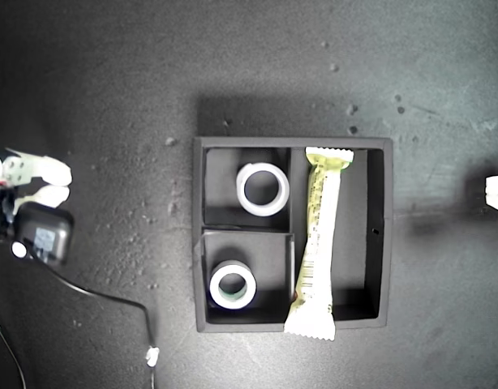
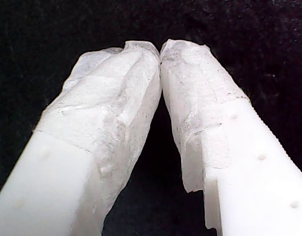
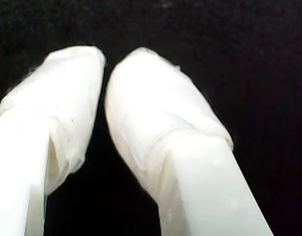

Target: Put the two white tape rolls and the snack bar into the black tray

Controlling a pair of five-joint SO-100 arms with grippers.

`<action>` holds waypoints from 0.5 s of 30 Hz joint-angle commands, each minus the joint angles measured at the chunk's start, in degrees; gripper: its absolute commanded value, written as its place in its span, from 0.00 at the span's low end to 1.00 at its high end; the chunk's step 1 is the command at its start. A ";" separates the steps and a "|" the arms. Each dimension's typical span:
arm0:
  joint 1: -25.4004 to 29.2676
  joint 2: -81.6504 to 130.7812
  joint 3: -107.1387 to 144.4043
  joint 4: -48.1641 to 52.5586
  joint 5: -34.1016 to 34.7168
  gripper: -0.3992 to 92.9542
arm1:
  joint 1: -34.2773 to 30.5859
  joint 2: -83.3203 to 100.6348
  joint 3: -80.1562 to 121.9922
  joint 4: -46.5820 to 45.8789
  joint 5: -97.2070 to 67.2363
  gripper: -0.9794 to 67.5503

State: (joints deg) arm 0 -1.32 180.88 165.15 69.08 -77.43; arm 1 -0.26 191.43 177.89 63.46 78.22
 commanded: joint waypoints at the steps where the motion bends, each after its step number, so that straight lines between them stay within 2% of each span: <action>1: 0.62 12.83 5.36 2.64 0.70 0.00 | 0.53 0.44 1.05 -0.97 -2.02 0.01; 6: -0.26 13.27 8.96 3.52 0.18 0.00 | 4.04 0.44 1.05 6.33 0.35 0.02; 9: -1.85 13.27 14.68 0.62 0.09 0.00 | 3.60 0.44 1.05 10.11 1.58 0.04; 13: -2.99 13.18 14.68 6.15 -3.25 0.01 | 2.29 0.09 1.05 13.45 3.25 0.05; 15: -3.08 13.18 14.68 9.67 -7.91 0.01 | 2.37 0.09 1.05 13.45 3.25 0.05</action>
State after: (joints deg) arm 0 -3.52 191.25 176.48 75.50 -80.68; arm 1 2.64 191.43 178.33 76.38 81.04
